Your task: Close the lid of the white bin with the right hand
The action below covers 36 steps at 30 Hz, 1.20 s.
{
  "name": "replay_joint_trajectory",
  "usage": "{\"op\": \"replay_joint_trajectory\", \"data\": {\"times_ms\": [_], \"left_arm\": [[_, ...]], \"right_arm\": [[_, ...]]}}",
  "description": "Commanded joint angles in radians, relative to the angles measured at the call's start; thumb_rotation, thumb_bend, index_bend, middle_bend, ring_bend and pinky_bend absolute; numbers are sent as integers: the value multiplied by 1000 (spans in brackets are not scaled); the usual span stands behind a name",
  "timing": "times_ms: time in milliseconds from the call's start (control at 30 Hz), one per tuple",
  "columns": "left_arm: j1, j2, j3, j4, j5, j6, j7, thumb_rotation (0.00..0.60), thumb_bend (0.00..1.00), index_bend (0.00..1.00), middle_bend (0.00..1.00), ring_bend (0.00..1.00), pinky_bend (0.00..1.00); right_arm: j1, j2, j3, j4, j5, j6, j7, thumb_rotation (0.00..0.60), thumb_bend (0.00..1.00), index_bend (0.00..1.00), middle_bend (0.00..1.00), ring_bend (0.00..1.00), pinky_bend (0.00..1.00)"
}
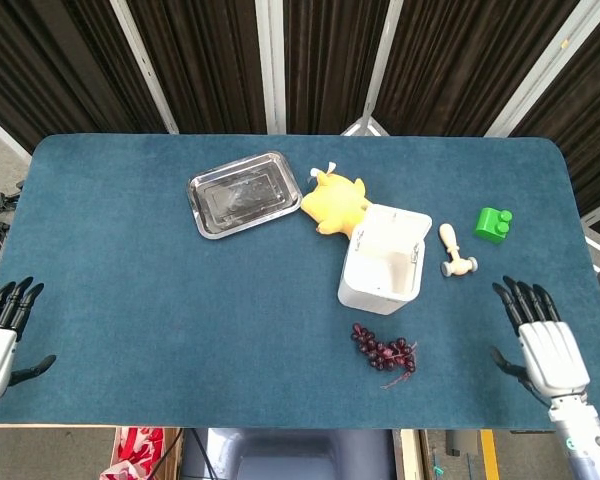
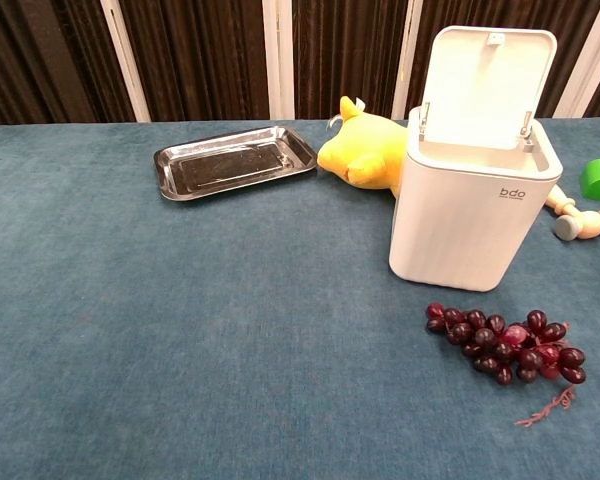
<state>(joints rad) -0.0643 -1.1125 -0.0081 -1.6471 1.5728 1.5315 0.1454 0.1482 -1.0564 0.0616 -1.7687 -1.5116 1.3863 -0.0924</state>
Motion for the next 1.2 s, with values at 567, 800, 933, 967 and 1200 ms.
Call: {"op": "replay_joint_trajectory", "data": {"times_ms": [567, 800, 933, 967, 1200], "left_arm": [[-13, 0, -4, -14, -6, -21, 7, 600, 0, 0, 0, 0, 0], [-21, 1, -7, -11, -13, -34, 4, 600, 0, 0, 0, 0, 0], [-25, 1, -6, -6, -4, -35, 1, 600, 0, 0, 0, 0, 0], [-26, 1, -6, -6, -3, -36, 0, 600, 0, 0, 0, 0, 0], [-30, 3, -9, 0, -13, -43, -15, 600, 0, 0, 0, 0, 0]], "right_arm": [[310, 268, 319, -276, 650, -387, 36, 600, 610, 0, 761, 795, 753], [466, 248, 344, -298, 868, -415, -103, 600, 655, 0, 789, 822, 768], [552, 222, 340, -295, 1004, -421, -170, 600, 687, 0, 801, 831, 770], [567, 217, 339, -293, 1028, -421, -180, 600, 691, 0, 802, 832, 770], [662, 163, 312, -275, 1169, -404, -249, 600, 722, 46, 809, 839, 770]]}}
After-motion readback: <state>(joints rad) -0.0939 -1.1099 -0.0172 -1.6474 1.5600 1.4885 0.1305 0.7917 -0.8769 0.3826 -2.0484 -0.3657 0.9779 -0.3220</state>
